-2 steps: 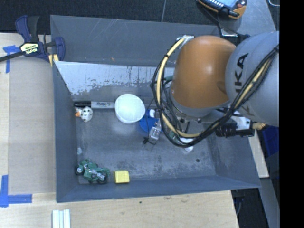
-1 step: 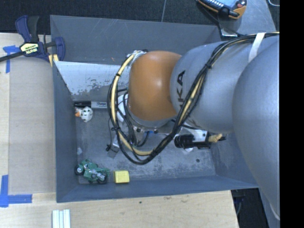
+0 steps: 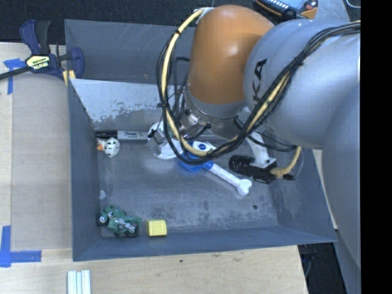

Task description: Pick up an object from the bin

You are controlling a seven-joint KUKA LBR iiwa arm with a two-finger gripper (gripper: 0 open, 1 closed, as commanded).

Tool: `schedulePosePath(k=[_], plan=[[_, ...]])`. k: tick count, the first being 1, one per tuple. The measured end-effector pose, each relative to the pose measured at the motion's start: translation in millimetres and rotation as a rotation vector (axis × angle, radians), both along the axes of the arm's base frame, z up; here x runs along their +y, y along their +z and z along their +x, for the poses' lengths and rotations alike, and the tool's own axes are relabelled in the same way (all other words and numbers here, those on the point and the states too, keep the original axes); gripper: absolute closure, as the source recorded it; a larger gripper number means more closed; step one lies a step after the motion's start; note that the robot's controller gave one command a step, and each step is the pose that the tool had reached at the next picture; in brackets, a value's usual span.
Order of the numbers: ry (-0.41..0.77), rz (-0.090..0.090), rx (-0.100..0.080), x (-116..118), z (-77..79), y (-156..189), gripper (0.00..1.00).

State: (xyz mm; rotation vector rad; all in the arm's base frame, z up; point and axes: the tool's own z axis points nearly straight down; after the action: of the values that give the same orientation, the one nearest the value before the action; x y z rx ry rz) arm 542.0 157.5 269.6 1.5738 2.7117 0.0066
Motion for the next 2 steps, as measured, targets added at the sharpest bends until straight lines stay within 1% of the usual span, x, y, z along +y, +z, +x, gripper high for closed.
schedulePosePath(k=[1, 2], plan=[[-0.042, -0.004, 0.003, -67.3, 16.9, -45.3, 0.0], [-0.158, -0.007, 0.009, -77.2, 17.6, -146.0, 0.0]])
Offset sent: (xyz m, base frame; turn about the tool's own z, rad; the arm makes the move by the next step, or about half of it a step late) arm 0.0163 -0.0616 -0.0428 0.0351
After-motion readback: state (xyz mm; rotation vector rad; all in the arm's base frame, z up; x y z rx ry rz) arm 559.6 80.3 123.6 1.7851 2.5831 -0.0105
